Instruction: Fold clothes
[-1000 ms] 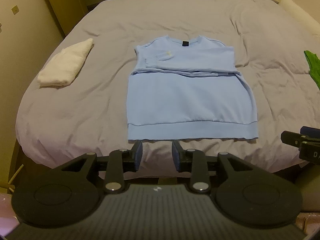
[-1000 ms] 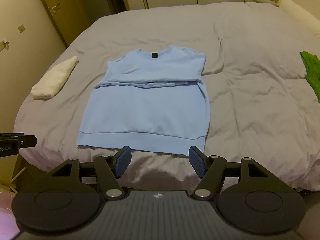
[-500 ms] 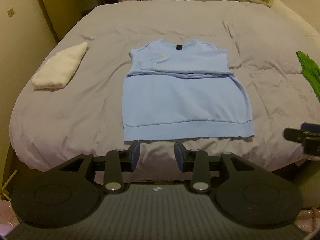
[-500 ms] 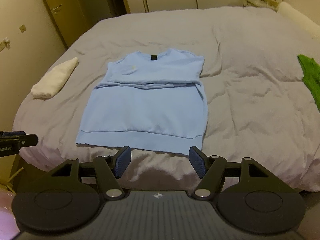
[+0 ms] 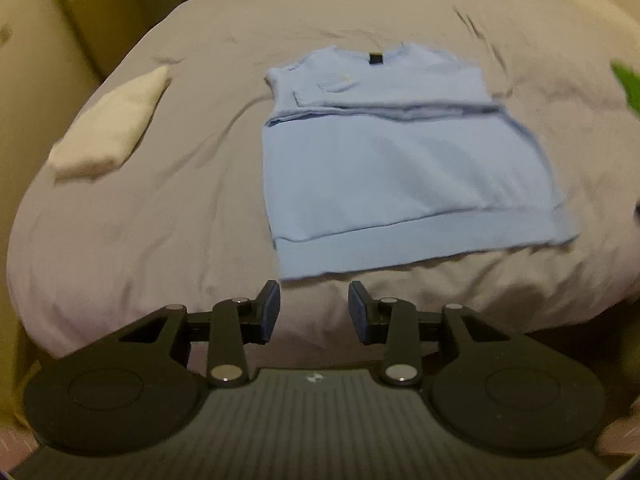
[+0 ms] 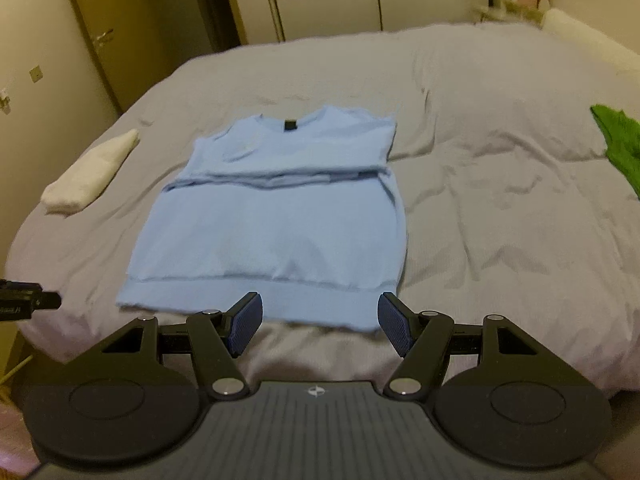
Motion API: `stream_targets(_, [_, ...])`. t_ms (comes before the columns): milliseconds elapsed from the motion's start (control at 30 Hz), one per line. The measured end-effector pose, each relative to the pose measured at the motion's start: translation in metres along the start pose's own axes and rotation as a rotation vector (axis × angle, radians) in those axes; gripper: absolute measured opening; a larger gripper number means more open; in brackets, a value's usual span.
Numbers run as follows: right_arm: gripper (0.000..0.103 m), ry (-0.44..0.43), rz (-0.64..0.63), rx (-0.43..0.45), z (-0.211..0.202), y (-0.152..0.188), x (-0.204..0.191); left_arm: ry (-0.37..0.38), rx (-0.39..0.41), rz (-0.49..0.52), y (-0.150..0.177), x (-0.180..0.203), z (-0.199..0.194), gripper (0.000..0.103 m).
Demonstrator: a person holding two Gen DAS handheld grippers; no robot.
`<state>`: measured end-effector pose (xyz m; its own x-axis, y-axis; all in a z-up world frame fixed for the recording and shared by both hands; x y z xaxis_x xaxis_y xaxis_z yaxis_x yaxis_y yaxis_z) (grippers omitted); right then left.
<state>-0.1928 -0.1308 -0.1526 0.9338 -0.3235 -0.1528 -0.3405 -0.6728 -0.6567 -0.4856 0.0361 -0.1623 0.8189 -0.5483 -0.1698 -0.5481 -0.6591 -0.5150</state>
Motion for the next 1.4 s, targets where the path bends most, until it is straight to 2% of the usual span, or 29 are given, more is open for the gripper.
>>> stream_targets(67, [0.067, 0.014, -0.045, 0.035, 0.028, 0.007, 0.005, -0.02, 0.015, 0.068, 0.004, -0.004, 0.033, 0.032])
stream_targets(167, [0.067, 0.055, -0.15, 0.072, 0.078, 0.023, 0.009, 0.016, 0.067, 0.119, 0.011, -0.012, 0.076, 0.032])
stream_targets(233, [0.067, 0.071, -0.226, 0.116, 0.103, 0.034, 0.009, 0.009, 0.106, 0.206, 0.018, -0.012, 0.098, 0.032])
stream_targets(367, [0.066, 0.145, -0.432, 0.199, 0.137, 0.051, 0.005, 0.025, 0.222, 0.379, 0.038, -0.009, 0.115, 0.032])
stream_targets(500, [0.066, 0.259, -0.483, 0.268, 0.137, 0.067, 0.006, 0.015, 0.344, 0.441, 0.055, -0.024, 0.117, 0.032])
stream_targets(600, [0.066, 0.303, -0.447, 0.263, 0.124, 0.083, 0.001, 0.02, 0.356, 0.47, 0.064, -0.038, 0.119, 0.032])
stream_targets(633, [0.066, 0.32, -0.456, 0.262, 0.119, 0.089, -0.002, 0.023, 0.382, 0.509, 0.069, -0.039, 0.118, 0.033])
stream_targets(767, [0.066, 0.395, -0.591, 0.259, 0.103, 0.113, -0.019, -0.004, 0.477, 0.713, 0.086, -0.042, 0.127, 0.034])
stream_targets(933, [0.066, 0.45, -0.691, 0.254, 0.101, 0.117, -0.012, -0.019, 0.51, 0.847, 0.083, -0.045, 0.146, 0.035])
stream_targets(1100, [0.066, 0.455, -0.82, 0.214, 0.124, 0.122, 0.016, -0.033, 0.536, 0.96, 0.079, -0.035, 0.166, 0.035])
stream_targets(1267, [0.058, 0.463, -1.036, 0.161, 0.168, 0.129, 0.046, -0.005, 0.561, 0.981, 0.072, -0.035, 0.181, 0.035])
stream_targets(1400, [0.054, 0.421, -1.184, 0.201, 0.184, 0.122, 0.052, -0.003, 0.559, 1.021, 0.067, -0.034, 0.186, 0.035])
Point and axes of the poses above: each gripper's, at about its wrist camera, not at the fingertips, and z roughly the way its jaws point, x to its right, y to its underside, the point moved 2 cm from there along z, roughly the way its jaws point, and after that the axes turned 2 degrees about -z, right-handed, at the moved point
